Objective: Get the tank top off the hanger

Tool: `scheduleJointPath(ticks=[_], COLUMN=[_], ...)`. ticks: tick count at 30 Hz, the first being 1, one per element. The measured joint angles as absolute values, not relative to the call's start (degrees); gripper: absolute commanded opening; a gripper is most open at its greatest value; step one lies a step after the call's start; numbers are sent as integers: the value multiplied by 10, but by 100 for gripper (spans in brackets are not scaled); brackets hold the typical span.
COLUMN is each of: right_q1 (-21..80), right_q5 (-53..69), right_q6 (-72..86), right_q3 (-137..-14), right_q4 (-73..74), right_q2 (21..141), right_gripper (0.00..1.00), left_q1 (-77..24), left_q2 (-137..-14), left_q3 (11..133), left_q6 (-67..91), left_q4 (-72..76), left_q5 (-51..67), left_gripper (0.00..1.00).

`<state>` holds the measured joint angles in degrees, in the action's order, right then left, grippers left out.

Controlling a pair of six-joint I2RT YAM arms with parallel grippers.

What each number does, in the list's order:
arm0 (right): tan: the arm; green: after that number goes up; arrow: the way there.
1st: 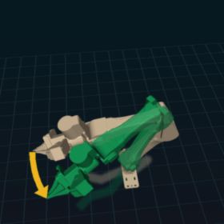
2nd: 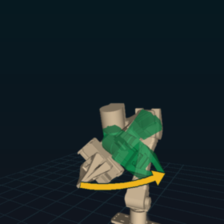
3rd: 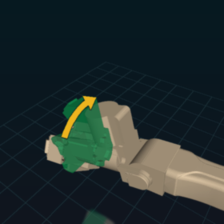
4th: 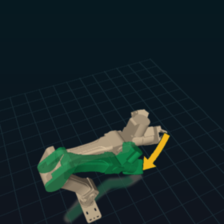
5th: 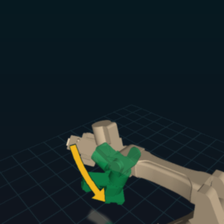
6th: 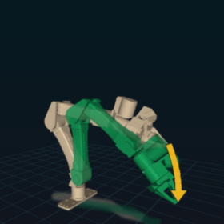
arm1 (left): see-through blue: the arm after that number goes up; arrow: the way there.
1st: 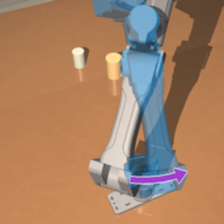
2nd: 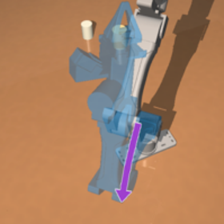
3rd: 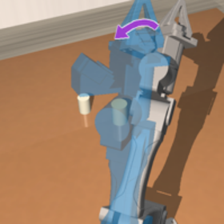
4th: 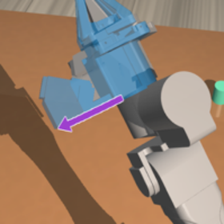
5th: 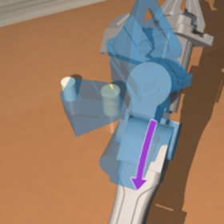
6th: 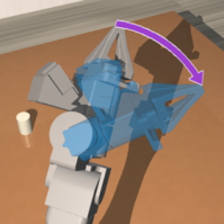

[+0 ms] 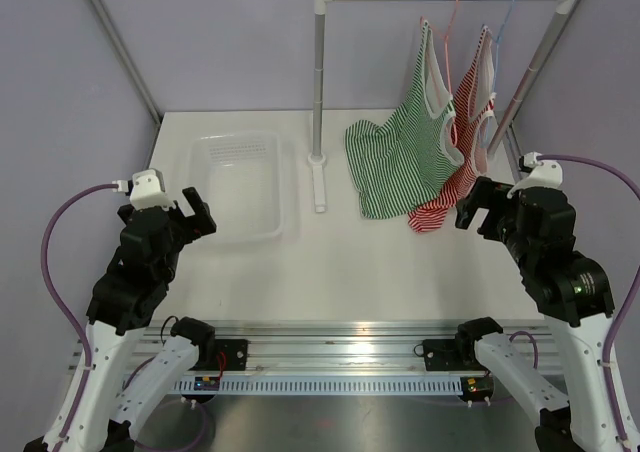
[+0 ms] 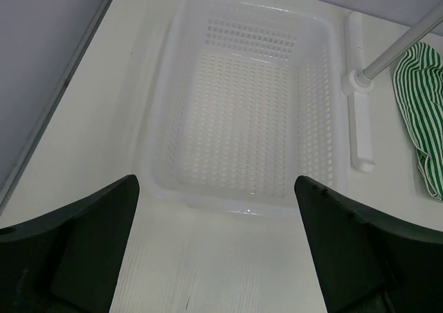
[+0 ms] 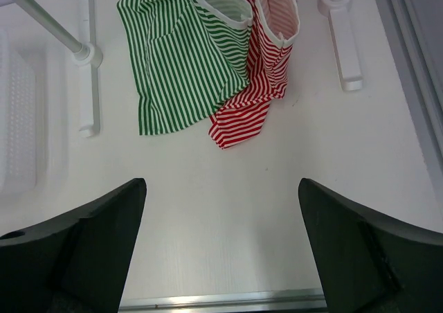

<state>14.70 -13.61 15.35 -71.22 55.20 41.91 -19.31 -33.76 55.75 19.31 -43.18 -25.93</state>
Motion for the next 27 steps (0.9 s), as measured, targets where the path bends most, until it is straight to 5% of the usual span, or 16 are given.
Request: scheduleJointPath(ticks=[11, 20, 27], right_q1=[147, 147, 147], right_q5=[-101, -90, -100], right_q6=[159, 107, 52], right_q3=[-740, -962, -1141], right_q4=[504, 455, 456], right_q2=[444, 646, 824], right_gripper=[99, 76, 74], left_q1=[-193, -193, -193], left_q2=[-338, -348, -361], left_q3=[557, 556, 553], left_q6=[193, 193, 193], left_q4=[-427, -423, -423], left_q5=[-247, -227, -212], left_gripper=[99, 99, 99])
